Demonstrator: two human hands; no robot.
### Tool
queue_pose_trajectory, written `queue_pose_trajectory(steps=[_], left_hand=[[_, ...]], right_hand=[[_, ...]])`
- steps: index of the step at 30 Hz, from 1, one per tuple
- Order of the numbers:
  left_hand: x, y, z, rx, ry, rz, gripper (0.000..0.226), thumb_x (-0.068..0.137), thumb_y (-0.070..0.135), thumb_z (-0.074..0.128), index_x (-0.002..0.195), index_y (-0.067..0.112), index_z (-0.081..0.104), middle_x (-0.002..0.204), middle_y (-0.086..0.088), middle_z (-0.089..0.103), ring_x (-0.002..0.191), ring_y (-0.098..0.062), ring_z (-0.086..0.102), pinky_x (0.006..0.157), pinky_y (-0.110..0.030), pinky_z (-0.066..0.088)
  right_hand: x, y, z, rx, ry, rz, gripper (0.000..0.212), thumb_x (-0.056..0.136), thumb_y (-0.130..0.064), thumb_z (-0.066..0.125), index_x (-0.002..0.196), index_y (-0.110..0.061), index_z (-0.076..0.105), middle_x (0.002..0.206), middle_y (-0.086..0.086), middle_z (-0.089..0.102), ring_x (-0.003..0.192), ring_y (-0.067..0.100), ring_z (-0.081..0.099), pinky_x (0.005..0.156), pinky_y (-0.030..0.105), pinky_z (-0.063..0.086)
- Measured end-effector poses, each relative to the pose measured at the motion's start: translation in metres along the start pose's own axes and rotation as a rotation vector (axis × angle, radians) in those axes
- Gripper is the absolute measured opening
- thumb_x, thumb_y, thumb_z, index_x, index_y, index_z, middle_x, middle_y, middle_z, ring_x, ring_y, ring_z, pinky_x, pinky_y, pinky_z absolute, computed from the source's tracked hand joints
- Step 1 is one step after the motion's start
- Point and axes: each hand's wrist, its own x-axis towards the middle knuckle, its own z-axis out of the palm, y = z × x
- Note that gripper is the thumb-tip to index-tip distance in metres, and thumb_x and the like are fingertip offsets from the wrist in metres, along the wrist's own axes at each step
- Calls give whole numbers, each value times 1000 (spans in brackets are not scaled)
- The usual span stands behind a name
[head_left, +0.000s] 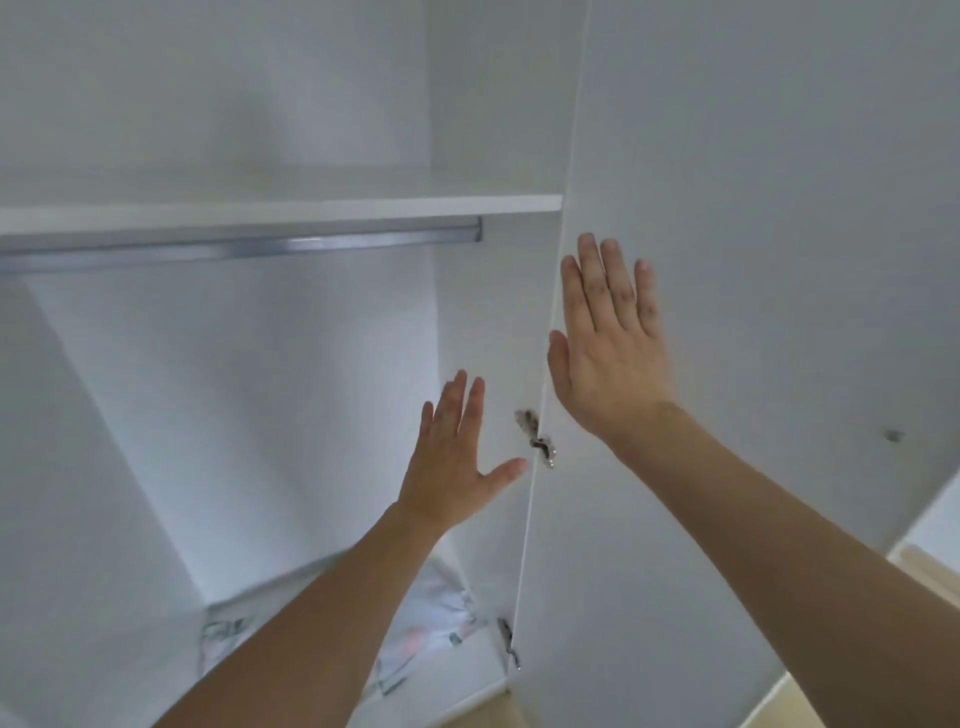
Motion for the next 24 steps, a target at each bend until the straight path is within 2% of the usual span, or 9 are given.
queue_pose_trajectory(steps=[5, 12, 16, 20, 24], left_hand=[[-29, -134, -3, 217, -71, -172, 105, 80, 84, 22, 155, 16, -6, 163, -6, -10, 150, -22, -9, 120, -43, -4], [-106, -316, 76, 298, -314, -417, 104, 85, 66, 47, 153, 17, -14, 162, -5, -18, 148, -21, -17, 120, -42, -8], [-175, -401, 176, 329, -492, -574, 105, 82, 55, 51, 153, 17, -16, 161, -7, -21, 148, -24, -18, 120, -44, -10], [-255, -469, 314, 318, -673, -675, 109, 80, 54, 56, 152, 17, -17, 161, -8, -22, 148, -25, -17, 118, -45, -10], [-330, -525, 460, 318, -813, -723, 114, 77, 53, 60, 151, 21, -21, 160, -5, -25, 147, -25, -20, 118, -50, -9]], right_hand=[[13, -118, 96, 236, -141, -110, 65, 95, -33, 32, 149, 0, 14, 158, 17, 5, 146, 31, 1, 119, 48, 2], [-43, -274, 264, 428, -416, -336, 70, 92, -32, 41, 149, -2, 13, 158, 17, 4, 146, 31, 2, 120, 46, 5], [-130, -346, 387, 518, -582, -437, 77, 85, -24, 50, 150, -4, 13, 159, 13, 1, 147, 28, 0, 120, 45, 5], [-249, -406, 528, 498, -779, -536, 85, 85, -25, 48, 150, -10, -5, 157, 9, -18, 144, 23, -19, 118, 41, -9], [-378, -446, 659, 439, -905, -655, 91, 85, -30, 52, 150, -13, -9, 155, 7, -25, 142, 25, -24, 117, 43, -15]])
